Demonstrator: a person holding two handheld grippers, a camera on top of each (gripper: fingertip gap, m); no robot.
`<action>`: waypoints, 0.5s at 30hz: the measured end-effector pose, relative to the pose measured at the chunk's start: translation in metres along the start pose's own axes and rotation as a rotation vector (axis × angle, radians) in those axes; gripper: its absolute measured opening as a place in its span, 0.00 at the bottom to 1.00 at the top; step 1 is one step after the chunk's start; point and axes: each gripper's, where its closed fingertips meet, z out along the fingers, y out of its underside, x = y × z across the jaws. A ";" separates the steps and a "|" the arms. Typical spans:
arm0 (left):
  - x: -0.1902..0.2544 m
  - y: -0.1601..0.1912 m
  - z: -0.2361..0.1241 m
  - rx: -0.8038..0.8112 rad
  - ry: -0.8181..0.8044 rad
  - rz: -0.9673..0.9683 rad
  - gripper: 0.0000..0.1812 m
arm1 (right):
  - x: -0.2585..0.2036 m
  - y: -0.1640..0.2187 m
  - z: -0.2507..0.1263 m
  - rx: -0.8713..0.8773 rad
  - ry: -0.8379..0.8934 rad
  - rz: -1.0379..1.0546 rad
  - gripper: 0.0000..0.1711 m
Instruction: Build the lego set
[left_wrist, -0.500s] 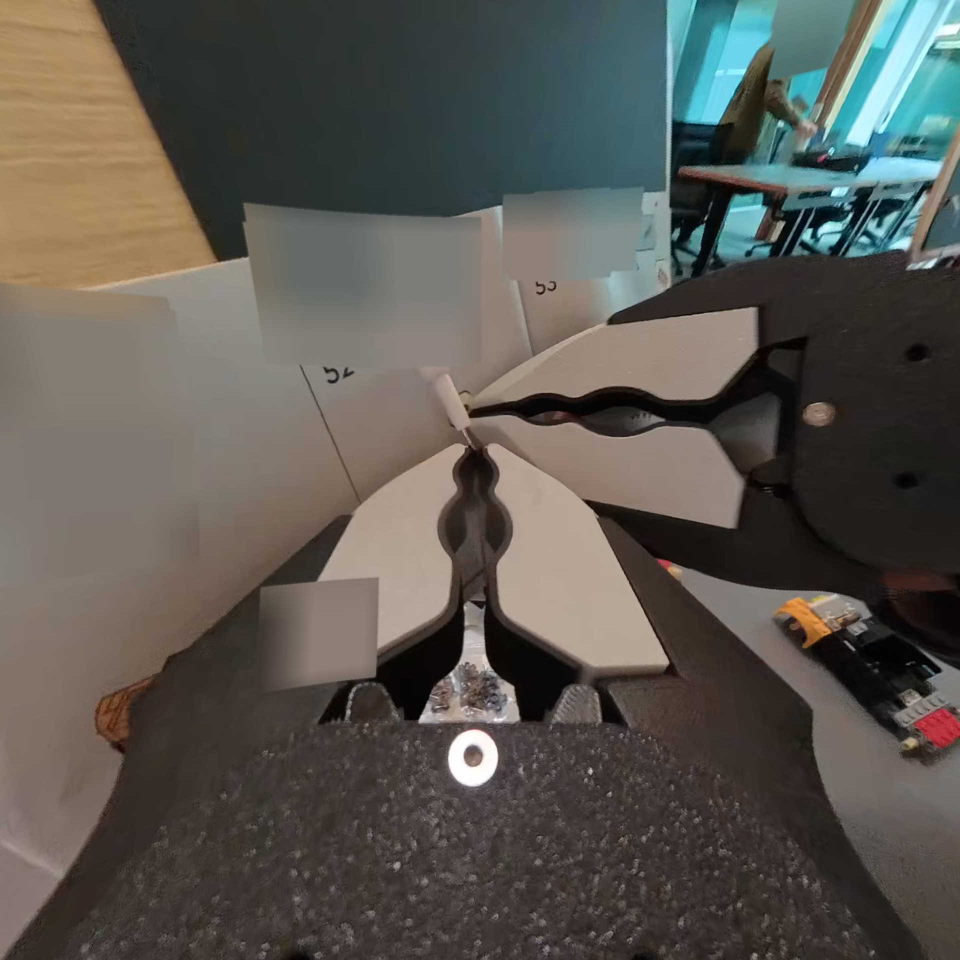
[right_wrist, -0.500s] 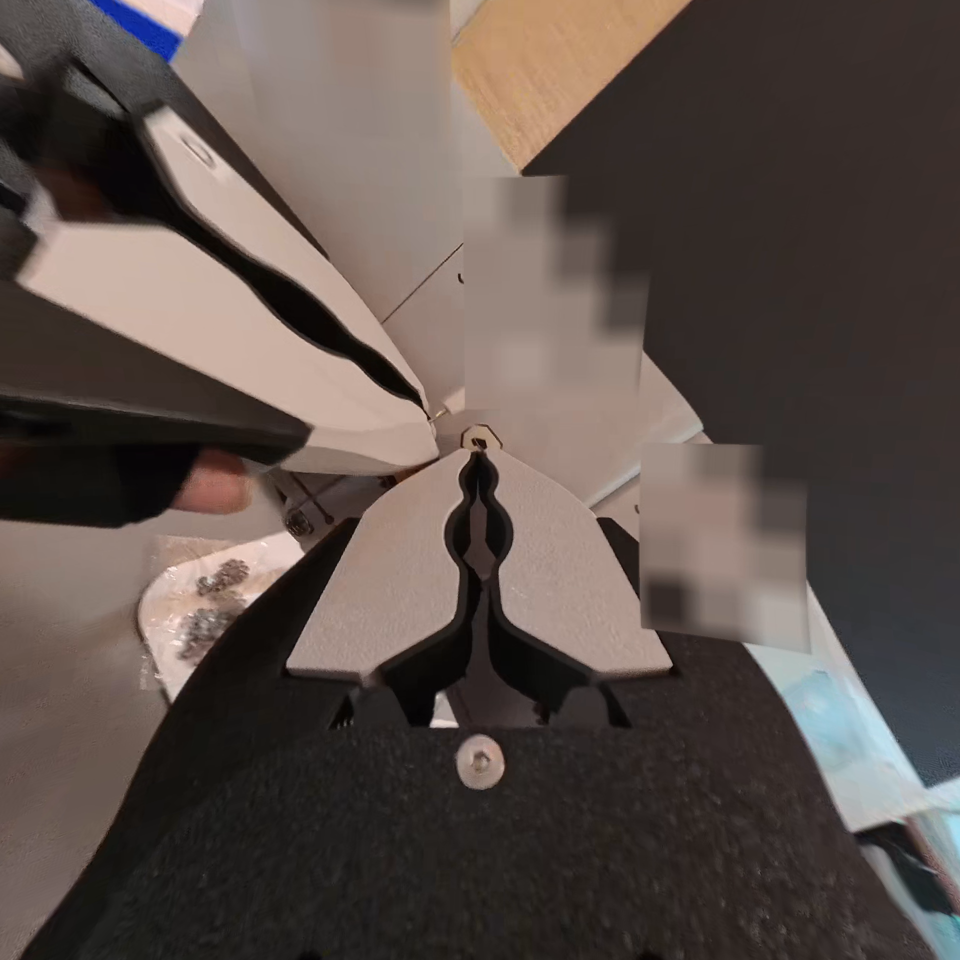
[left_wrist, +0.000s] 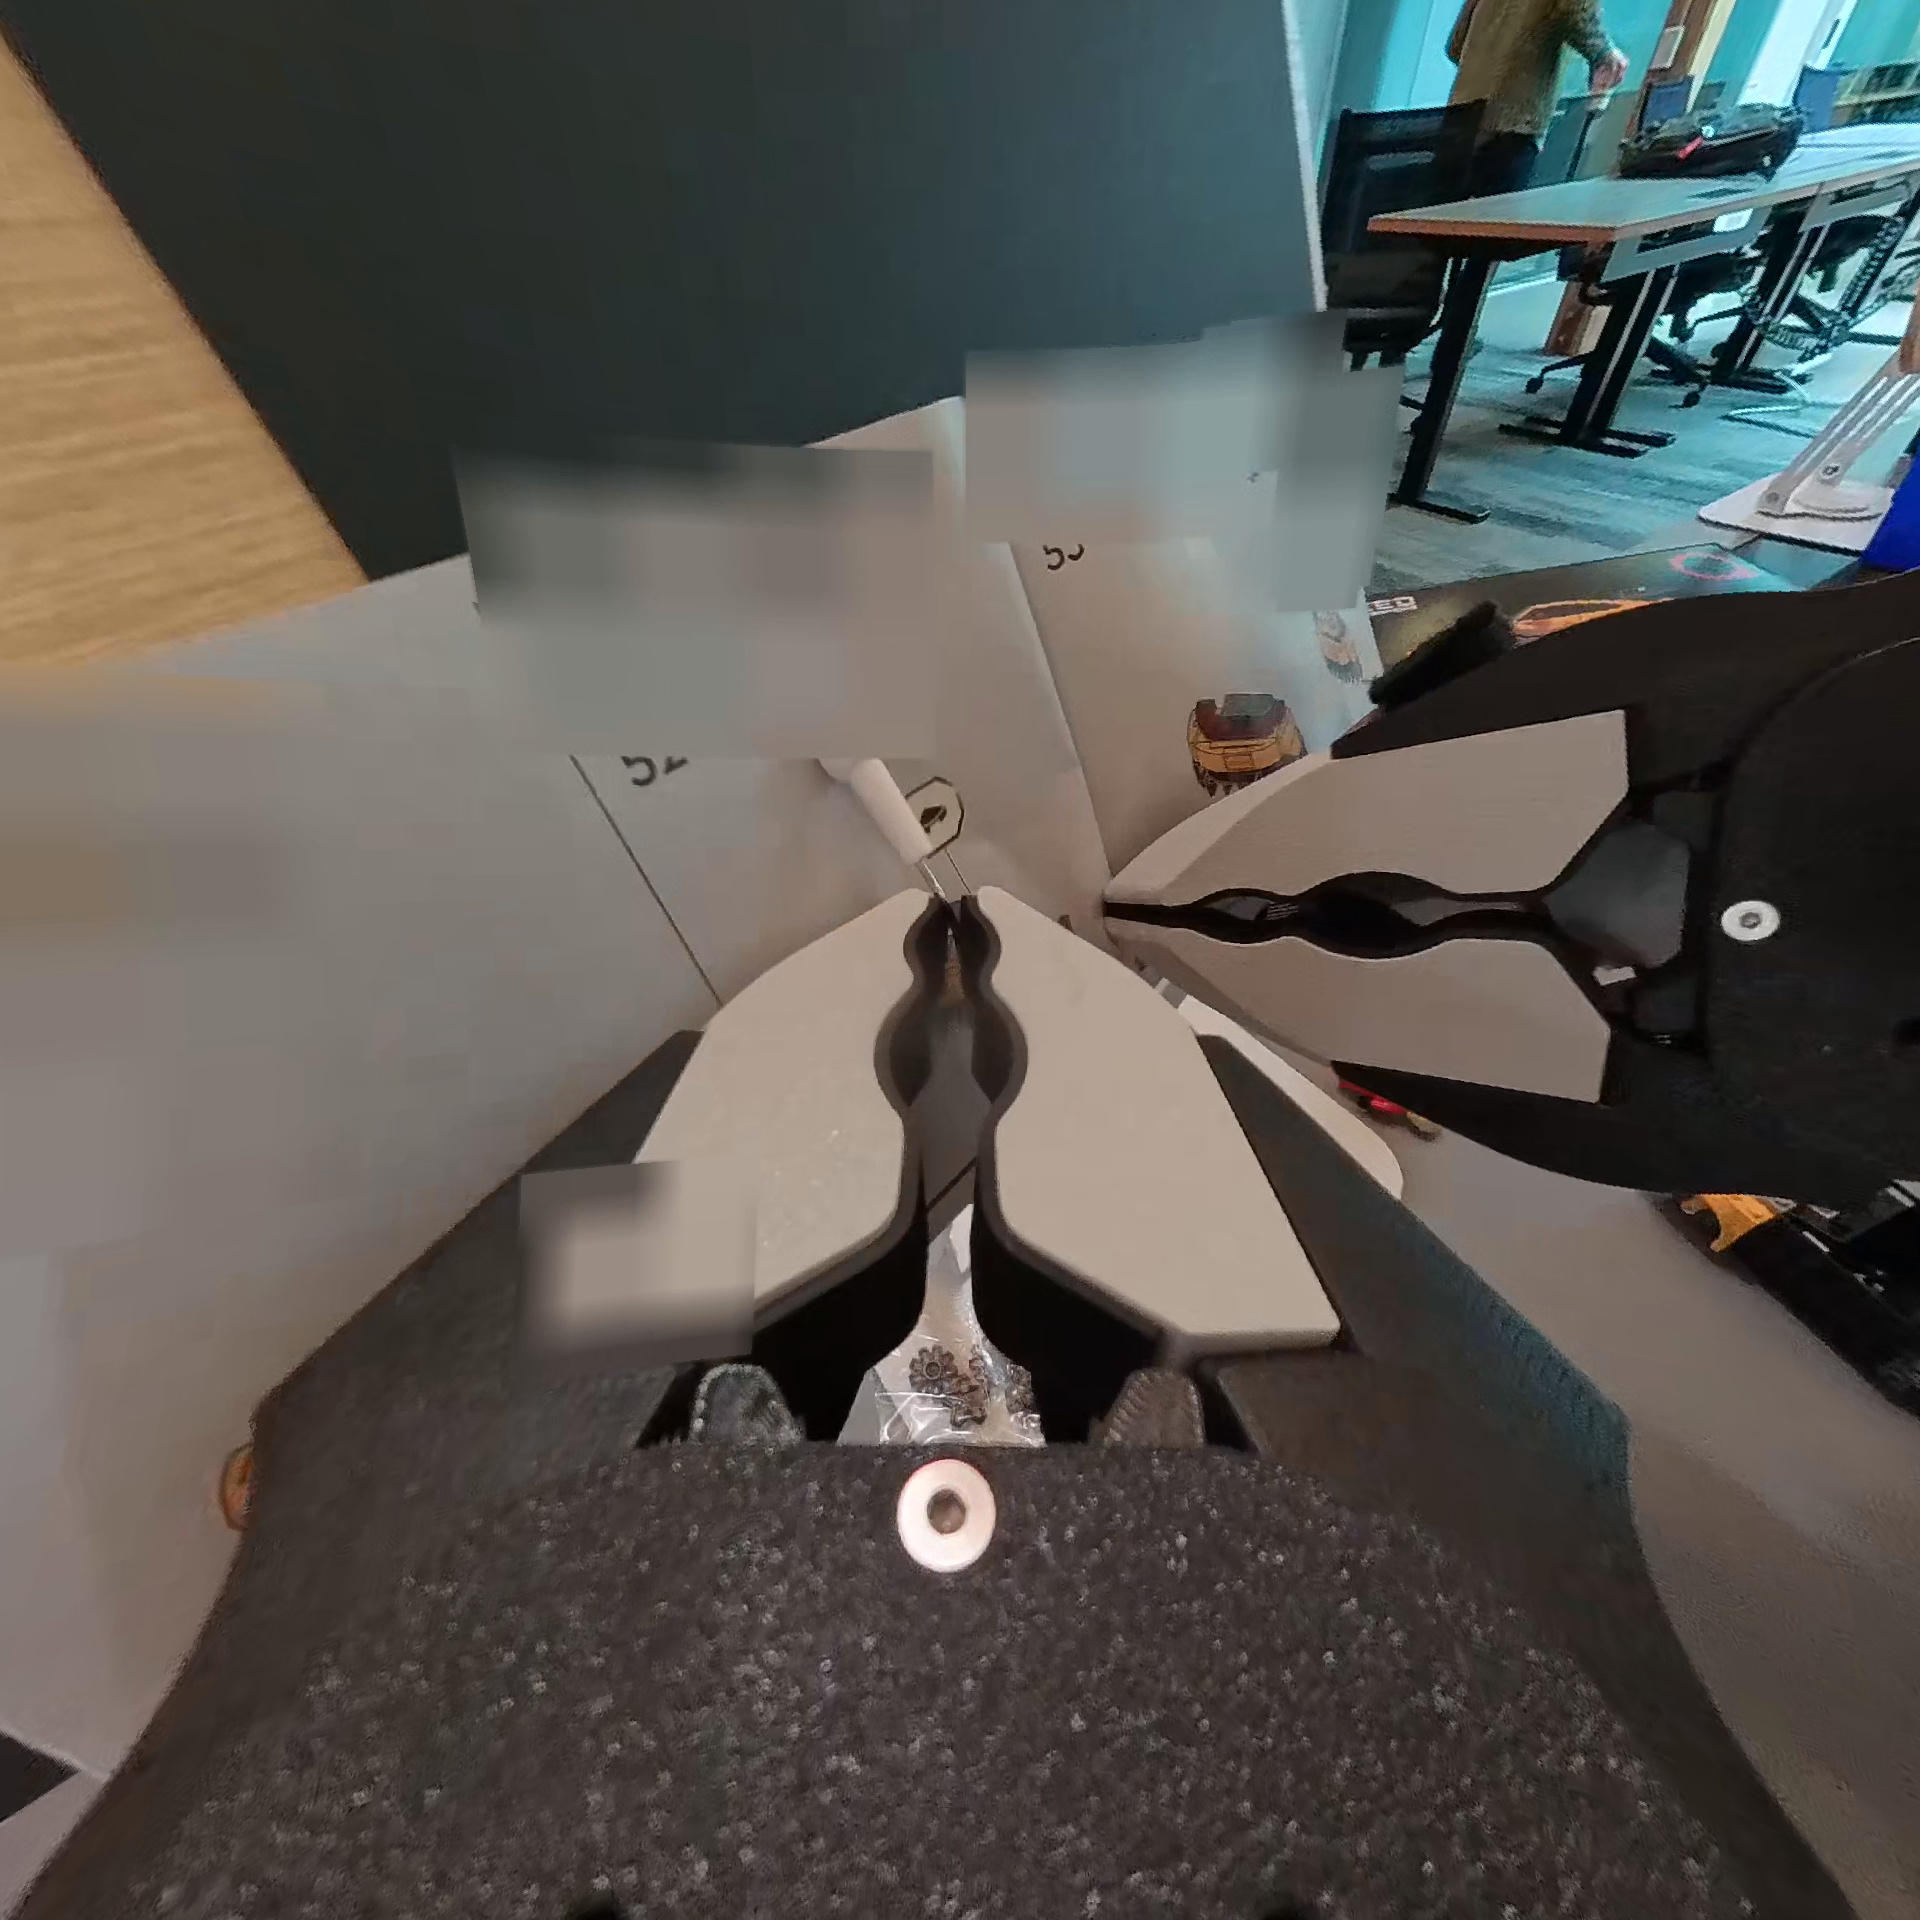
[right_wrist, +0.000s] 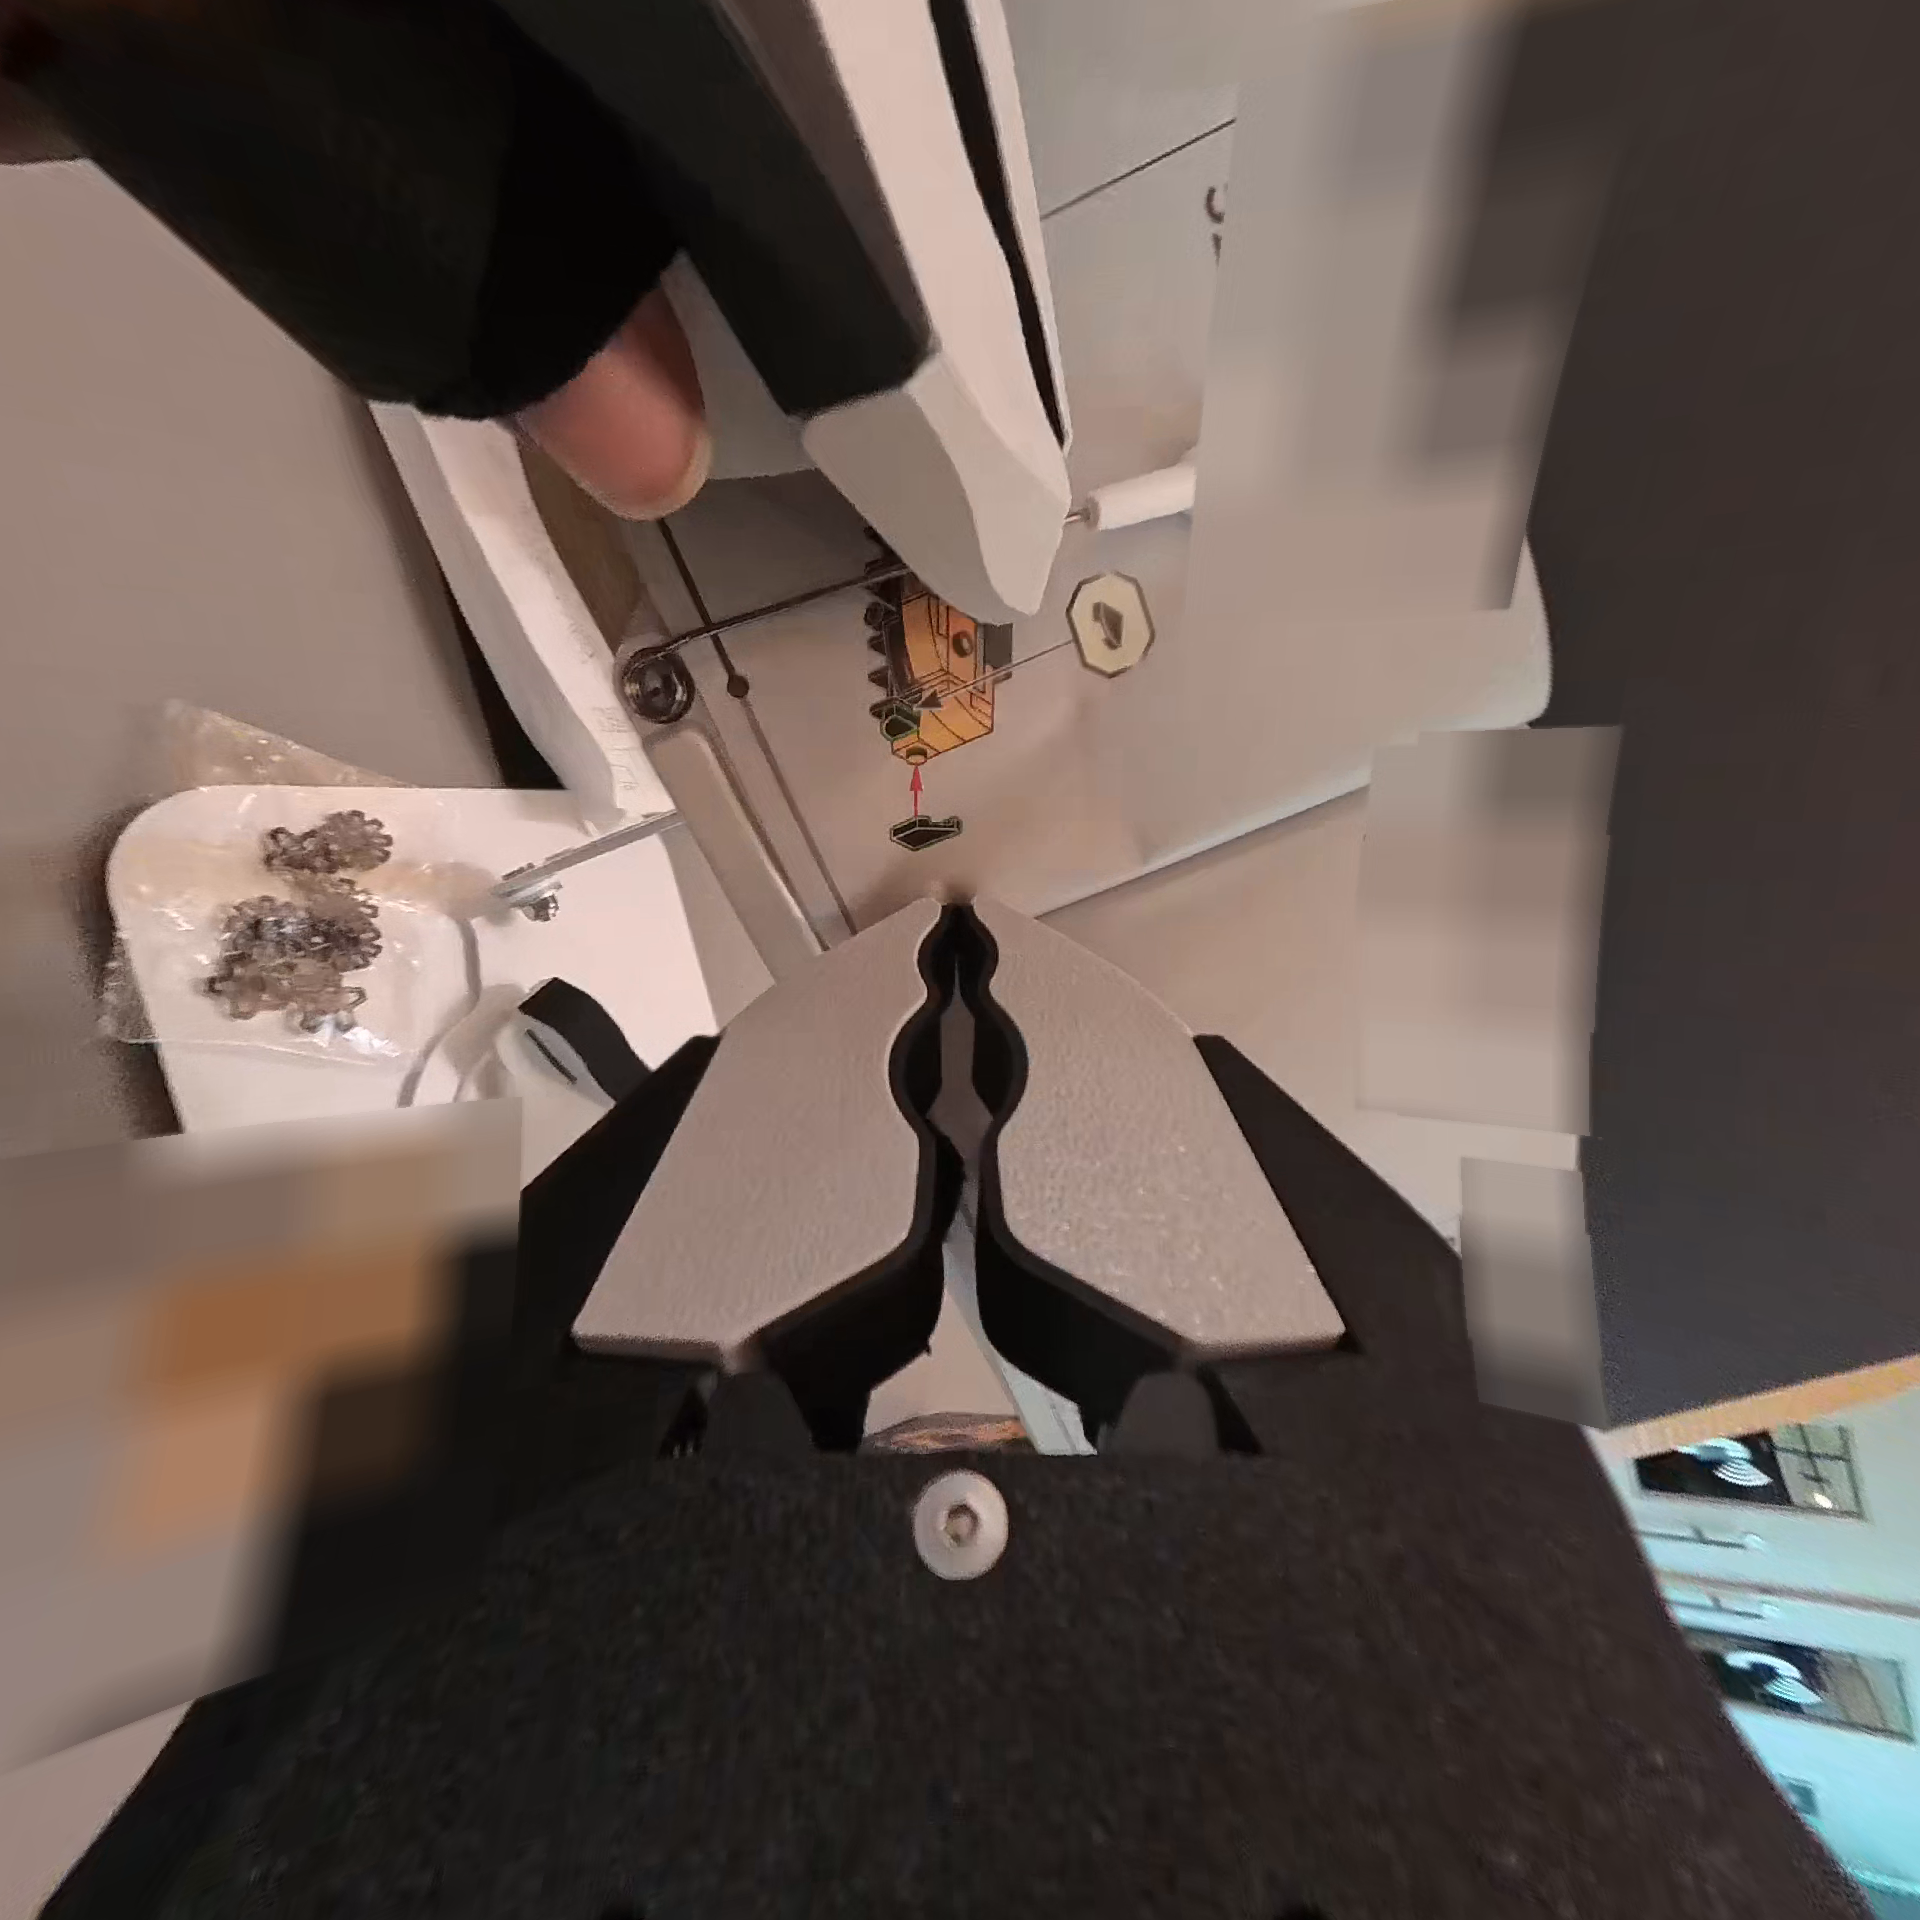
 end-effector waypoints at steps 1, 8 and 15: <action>0.001 -0.001 -0.001 0.002 -0.002 0.011 0.01 | 0.005 -0.002 0.001 0.018 0.044 -0.001 0.00; 0.015 0.005 0.004 -0.023 0.001 0.072 0.01 | 0.009 -0.012 0.000 0.107 0.158 -0.001 0.00; 0.027 0.012 0.015 -0.131 -0.021 0.258 0.00 | 0.016 -0.012 -0.023 0.221 0.122 0.163 0.00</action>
